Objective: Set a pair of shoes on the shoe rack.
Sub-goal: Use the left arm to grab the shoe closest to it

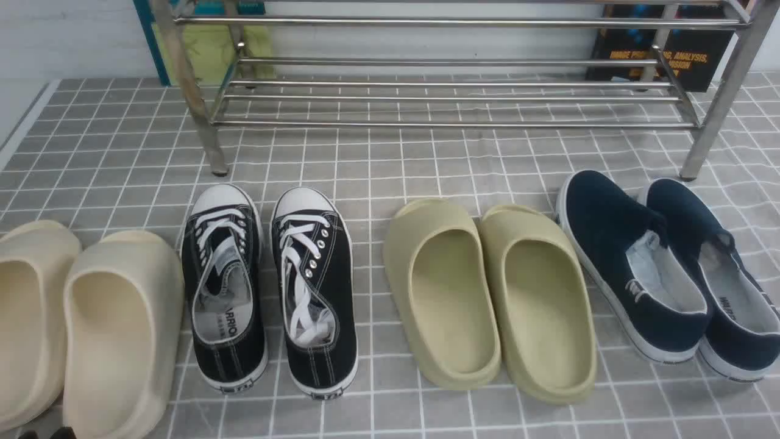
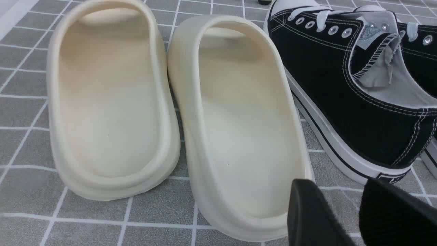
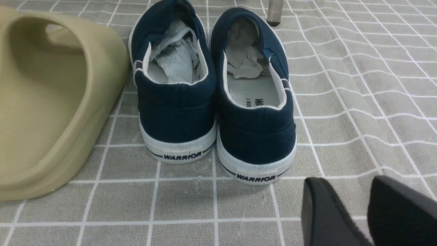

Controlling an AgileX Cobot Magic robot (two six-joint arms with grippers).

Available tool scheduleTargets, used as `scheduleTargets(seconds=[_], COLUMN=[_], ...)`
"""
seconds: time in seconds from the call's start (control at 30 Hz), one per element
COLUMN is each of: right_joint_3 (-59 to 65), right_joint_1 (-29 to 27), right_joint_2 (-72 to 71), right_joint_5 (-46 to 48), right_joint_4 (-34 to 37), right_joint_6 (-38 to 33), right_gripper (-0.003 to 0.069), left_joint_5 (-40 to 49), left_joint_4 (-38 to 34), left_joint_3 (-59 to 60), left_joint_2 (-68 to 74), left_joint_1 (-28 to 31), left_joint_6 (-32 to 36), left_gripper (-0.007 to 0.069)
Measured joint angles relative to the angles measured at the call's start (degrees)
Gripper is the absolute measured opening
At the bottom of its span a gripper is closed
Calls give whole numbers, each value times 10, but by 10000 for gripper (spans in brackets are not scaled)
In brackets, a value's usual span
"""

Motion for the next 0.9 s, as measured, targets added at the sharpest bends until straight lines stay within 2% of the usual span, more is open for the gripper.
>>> scheduleTargets(seconds=[0.63, 0.9], right_joint_3=[0, 0], right_joint_1=[0, 0], right_joint_2=[0, 0], right_joint_5=[0, 0], right_joint_4=[0, 0], right_joint_6=[0, 0], right_gripper=[239, 239], left_joint_5=[-4, -16], left_joint_4=[-7, -47], left_joint_3=[0, 0], left_joint_2=[0, 0], left_joint_1=[0, 0], left_joint_6=[0, -1], left_gripper=[239, 239])
